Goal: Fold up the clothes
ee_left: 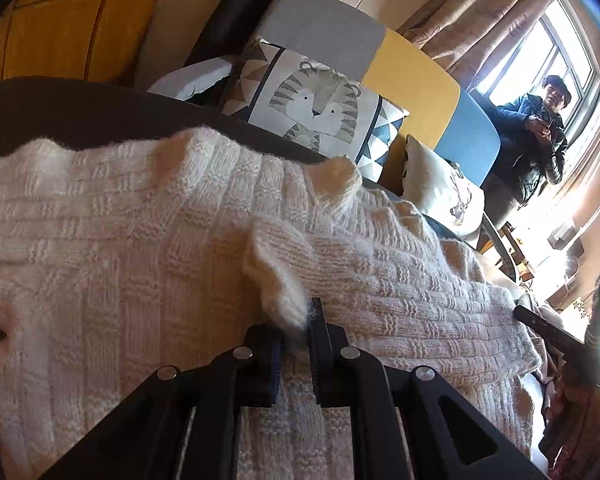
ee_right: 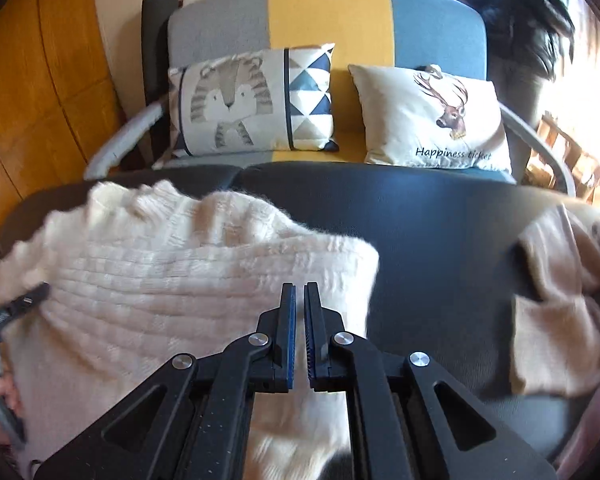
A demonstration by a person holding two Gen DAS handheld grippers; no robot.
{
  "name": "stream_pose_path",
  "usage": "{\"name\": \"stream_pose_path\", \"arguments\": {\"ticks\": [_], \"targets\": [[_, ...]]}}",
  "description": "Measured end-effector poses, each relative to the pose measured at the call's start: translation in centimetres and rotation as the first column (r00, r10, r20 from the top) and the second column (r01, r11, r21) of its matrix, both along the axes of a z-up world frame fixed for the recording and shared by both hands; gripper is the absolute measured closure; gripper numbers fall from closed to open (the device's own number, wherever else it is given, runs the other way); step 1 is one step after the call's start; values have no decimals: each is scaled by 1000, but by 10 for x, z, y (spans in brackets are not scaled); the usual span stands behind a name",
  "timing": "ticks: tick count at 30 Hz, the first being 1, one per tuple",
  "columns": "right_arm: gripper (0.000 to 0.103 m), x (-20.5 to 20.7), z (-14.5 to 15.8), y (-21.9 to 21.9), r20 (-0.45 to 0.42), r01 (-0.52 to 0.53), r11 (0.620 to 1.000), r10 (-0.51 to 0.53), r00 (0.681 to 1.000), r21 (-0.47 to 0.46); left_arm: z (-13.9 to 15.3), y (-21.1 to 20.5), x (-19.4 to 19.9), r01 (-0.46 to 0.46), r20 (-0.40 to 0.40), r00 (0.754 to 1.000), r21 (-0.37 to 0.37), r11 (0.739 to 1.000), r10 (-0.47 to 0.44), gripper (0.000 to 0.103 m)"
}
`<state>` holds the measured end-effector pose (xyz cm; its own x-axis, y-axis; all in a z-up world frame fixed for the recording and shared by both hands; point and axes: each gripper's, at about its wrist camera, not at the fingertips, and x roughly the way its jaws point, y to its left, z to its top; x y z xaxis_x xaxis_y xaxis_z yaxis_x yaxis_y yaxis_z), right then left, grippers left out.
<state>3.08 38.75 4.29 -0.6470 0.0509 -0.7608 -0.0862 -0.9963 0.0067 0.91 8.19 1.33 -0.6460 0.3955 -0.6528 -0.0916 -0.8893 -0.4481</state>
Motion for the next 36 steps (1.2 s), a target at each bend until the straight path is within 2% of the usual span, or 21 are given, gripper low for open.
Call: {"name": "stream_pose_path", "arguments": {"ticks": [3, 7, 10, 13, 18, 21, 23, 26, 29, 32, 36], "targets": [[99, -17, -18, 18, 44, 53, 999, -53, 998, -8, -1, 0, 0, 0, -2, 1000, 1, 1000, 0, 90], [99, -15, -21, 35, 19, 85, 993, -84, 996, -80, -4, -3, 0, 3, -2, 1000, 18, 1000, -2, 90], [98, 6, -6, 38, -21, 95, 985, -99, 995, -142, -4, -3, -1, 2, -3, 1000, 28, 1000, -2, 90], [98, 34, 5, 30, -49, 58, 986, -66, 997, -156, -5, -3, -1, 1, -3, 1000, 33, 999, -1, 90], [98, 59, -19, 31, 32, 100, 976, -96, 995, -193, -6, -4, -2, 0, 1, 1000, 50, 999, 0, 90], [98, 68, -26, 39, 8, 109, 962, -111, 994, -250, -6, -6, -2, 2, 2, 1000, 56, 998, -2, 89], [98, 65, -19, 41, 19, 118, 961, -117, 993, -249, -6, -7, -2, 2, 1, 1000, 55, 999, -2, 89], [98, 54, -1, 41, -40, 91, 955, -106, 994, -283, -5, -5, -2, 1, 0, 1000, 48, 999, -1, 89], [98, 27, 8, 38, -43, 88, 958, -104, 994, -271, -6, -5, -2, 1, 0, 1000, 52, 999, -1, 89], [98, -6, 1, 40, 2, 113, 963, -116, 993, -244, -6, -5, -2, 1, -1, 1000, 52, 999, -1, 89], [98, -27, -21, 52, 81, 170, 965, -157, 984, -201, -6, -4, -1, 0, -6, 1000, 51, 999, 0, 89]]}}
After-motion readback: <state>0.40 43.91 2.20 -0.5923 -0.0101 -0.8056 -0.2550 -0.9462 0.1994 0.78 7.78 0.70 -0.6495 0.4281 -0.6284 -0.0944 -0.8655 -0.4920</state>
